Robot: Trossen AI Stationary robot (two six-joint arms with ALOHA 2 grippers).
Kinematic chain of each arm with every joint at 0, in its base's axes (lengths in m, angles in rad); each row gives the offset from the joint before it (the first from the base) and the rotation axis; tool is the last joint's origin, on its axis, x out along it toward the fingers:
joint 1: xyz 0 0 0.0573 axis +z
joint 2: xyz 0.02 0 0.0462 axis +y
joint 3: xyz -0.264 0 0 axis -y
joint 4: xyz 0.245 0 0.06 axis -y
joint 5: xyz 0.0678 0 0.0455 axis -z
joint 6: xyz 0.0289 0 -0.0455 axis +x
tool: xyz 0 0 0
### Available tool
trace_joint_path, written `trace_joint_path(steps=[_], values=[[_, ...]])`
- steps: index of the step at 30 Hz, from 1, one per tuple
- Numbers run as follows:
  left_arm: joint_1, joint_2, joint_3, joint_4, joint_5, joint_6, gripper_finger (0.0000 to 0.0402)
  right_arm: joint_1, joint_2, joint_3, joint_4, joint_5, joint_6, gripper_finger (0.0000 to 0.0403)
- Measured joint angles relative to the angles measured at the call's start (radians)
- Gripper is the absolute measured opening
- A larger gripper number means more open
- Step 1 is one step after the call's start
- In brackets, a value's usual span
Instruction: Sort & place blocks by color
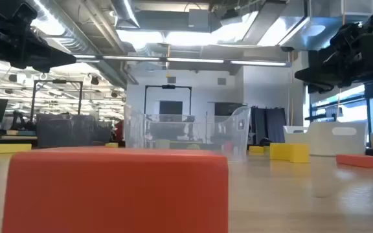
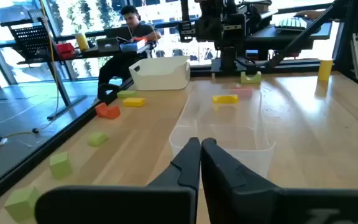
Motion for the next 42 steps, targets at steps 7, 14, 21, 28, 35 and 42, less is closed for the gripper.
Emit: trace_joint_path(steps=[7,14,21,28,35,42], values=[[0.0,0.0,0.0,0.0,0.0,0.0,0.0004,0.0,0.0,0.0,0.0,0.0,0.0,0.0014],[0.0,0.0,0.0,0.0,0.0,0.0,0.0016,0.0,0.0,0.0,0.0,0.0,0.0,0.0014],[0.0,0.0,0.0,0.0,0.0,0.0,0.0022,0.0,0.0,0.0,0.0,0.0,0.0,0.0014],[0.0,0.0,0.0,0.0,0.0,0.0,0.0011,0.0,0.0,0.0,0.0,0.0,0.0,0.0014],[0.0,0.0,0.0,0.0,0.0,0.0,0.0001,0.0,0.0,0.0,0.001,0.0,0.016,0.0014],[0.0,0.0,0.0,0.0,0.0,0.0,0.0007,0.0,0.0,0.0,0.042,0.008,0.159,0.0014]])
